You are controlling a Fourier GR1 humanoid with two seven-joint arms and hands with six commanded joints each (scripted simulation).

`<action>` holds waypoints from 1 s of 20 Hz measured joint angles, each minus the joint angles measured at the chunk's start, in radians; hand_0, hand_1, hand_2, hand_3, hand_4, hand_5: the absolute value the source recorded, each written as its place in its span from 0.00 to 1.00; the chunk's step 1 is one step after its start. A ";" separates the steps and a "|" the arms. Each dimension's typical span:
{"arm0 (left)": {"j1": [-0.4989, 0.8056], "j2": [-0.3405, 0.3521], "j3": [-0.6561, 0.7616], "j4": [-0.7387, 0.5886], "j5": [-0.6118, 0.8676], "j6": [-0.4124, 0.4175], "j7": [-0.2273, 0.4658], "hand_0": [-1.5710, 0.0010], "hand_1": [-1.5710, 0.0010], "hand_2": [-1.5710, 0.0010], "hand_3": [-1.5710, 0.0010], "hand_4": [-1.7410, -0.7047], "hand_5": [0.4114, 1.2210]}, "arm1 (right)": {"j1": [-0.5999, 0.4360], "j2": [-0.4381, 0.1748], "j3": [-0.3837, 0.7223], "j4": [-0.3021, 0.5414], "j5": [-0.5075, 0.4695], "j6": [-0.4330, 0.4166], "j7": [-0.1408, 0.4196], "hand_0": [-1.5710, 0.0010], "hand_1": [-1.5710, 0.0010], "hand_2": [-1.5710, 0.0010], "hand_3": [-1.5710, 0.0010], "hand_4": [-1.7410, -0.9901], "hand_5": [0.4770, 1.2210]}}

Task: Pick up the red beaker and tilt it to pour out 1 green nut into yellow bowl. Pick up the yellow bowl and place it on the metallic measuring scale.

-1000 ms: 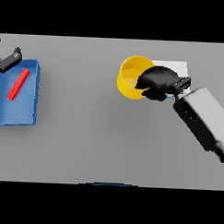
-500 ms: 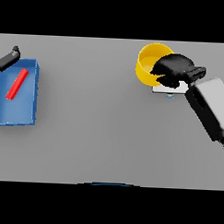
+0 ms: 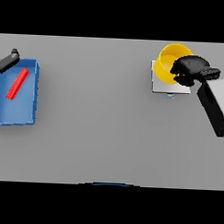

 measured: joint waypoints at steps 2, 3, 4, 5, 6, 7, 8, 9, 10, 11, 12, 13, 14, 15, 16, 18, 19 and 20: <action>0.005 0.012 0.004 -0.009 0.001 0.002 0.001 1.00 1.00 1.00 1.00 0.86 0.46 | -0.002 -0.003 0.003 0.031 0.008 -0.012 -0.018 0.09 0.21 0.14 0.01 0.01 1.00; 0.002 0.010 0.001 -0.005 -0.002 0.000 0.004 1.00 1.00 1.00 1.00 0.86 0.46 | -0.006 -0.002 0.005 0.041 0.010 -0.011 -0.019 0.11 0.22 0.15 0.01 0.01 1.00; 0.006 0.016 0.003 -0.010 0.000 0.000 0.005 1.00 1.00 1.00 1.00 0.87 0.46 | -0.008 0.005 0.006 0.053 0.014 -0.016 -0.011 0.11 0.23 0.16 0.01 0.01 1.00; -0.009 0.014 0.004 -0.005 -0.002 -0.004 0.011 1.00 1.00 1.00 1.00 0.87 0.45 | -0.006 0.008 0.007 0.053 0.012 -0.018 -0.020 0.11 0.23 0.16 0.01 0.01 1.00; -0.004 0.008 -0.001 -0.009 -0.003 -0.001 0.011 1.00 1.00 1.00 1.00 0.87 0.45 | -0.002 0.000 0.004 0.066 0.011 -0.028 -0.047 0.11 0.22 0.13 0.00 0.01 1.00; -0.002 0.009 -0.001 -0.005 -0.001 -0.005 0.010 1.00 1.00 1.00 1.00 0.87 0.44 | -0.004 0.009 0.001 0.078 0.010 -0.029 -0.026 0.10 0.22 0.11 0.02 0.02 1.00; 0.001 0.010 0.000 -0.002 -0.002 -0.007 -0.002 1.00 1.00 1.00 1.00 0.87 0.45 | -0.008 0.013 0.000 0.087 0.008 -0.027 -0.031 0.11 0.25 0.18 0.02 0.09 1.00; -0.001 0.008 0.002 0.001 -0.004 -0.007 -0.015 1.00 1.00 1.00 1.00 0.87 0.45 | -0.010 0.014 -0.006 0.082 0.001 -0.020 -0.028 0.10 0.27 0.25 0.12 0.13 1.00; -0.005 0.015 0.007 -0.005 0.003 -0.009 -0.003 1.00 1.00 1.00 1.00 0.87 0.45 | -0.014 0.023 -0.012 0.091 -0.004 -0.015 -0.018 0.16 0.34 0.34 0.21 0.16 0.91; -0.009 0.007 0.004 0.005 0.003 -0.014 -0.001 1.00 1.00 1.00 1.00 0.86 0.45 | -0.020 0.025 -0.016 0.092 -0.010 -0.004 -0.008 0.24 0.42 0.42 0.30 0.19 0.82; -0.016 -0.001 0.005 0.020 0.003 -0.017 -0.003 1.00 1.00 1.00 1.00 0.86 0.44 | -0.015 0.027 -0.022 0.090 -0.019 0.005 0.003 0.33 0.50 0.51 0.37 0.21 0.75; -0.008 0.001 0.004 0.008 0.003 -0.012 -0.010 1.00 1.00 1.00 1.00 0.86 0.44 | -0.011 0.020 -0.024 0.082 -0.026 0.026 0.007 0.40 0.56 0.57 0.44 0.24 0.69; -0.012 -0.003 0.005 0.018 0.002 -0.014 -0.009 1.00 1.00 1.00 1.00 0.86 0.44 | -0.017 0.024 -0.025 0.089 -0.025 0.031 0.018 0.47 0.62 0.62 0.49 0.25 0.64; -0.016 0.002 0.009 0.027 0.004 -0.021 -0.006 1.00 1.00 1.00 1.00 0.86 0.44 | -0.017 0.031 -0.027 0.098 -0.027 0.030 0.022 0.55 0.67 0.67 0.54 0.27 0.60; -0.012 0.003 0.005 0.028 -0.002 -0.021 -0.012 1.00 1.00 1.00 1.00 0.86 0.44 | -0.017 0.025 -0.029 0.101 -0.029 0.034 0.011 0.63 0.72 0.71 0.58 0.28 0.57; -0.014 -0.002 0.001 0.024 -0.008 -0.015 -0.019 1.00 1.00 1.00 1.00 0.86 0.44 | -0.028 0.019 -0.032 0.105 -0.032 0.055 0.016 0.76 0.82 0.78 0.64 0.32 0.52; -0.010 0.002 0.008 0.024 -0.002 -0.013 -0.023 1.00 1.00 1.00 1.00 0.86 0.45 | -0.023 0.017 -0.028 0.105 -0.032 0.065 0.010 0.81 0.86 0.81 0.68 0.34 0.50; -0.004 0.001 0.003 0.008 -0.002 -0.006 -0.019 1.00 1.00 1.00 1.00 0.86 0.44 | -0.029 0.021 -0.028 0.117 -0.028 0.061 0.017 0.85 0.89 0.84 0.70 0.36 0.48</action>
